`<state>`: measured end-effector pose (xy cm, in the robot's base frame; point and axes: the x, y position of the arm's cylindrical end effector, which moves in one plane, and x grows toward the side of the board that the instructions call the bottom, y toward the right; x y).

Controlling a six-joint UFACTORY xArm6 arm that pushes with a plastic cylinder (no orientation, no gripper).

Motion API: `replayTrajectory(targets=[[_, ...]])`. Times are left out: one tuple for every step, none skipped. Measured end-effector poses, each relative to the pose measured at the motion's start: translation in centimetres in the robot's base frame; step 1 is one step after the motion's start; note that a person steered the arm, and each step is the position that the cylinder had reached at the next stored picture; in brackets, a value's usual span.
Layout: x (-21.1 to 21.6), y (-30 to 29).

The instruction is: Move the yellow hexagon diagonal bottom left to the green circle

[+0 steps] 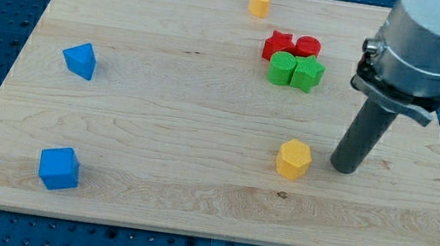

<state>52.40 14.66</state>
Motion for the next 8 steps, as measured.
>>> replayTrajectory(targets=[[0.0,-3.4],[-0.6,-7.0],[-1.1,-10.7],[-2.1,-13.2],[-2.1,-10.0],[-0.2,-7.1],[2.7,-8.3],[2.7,-12.6]])
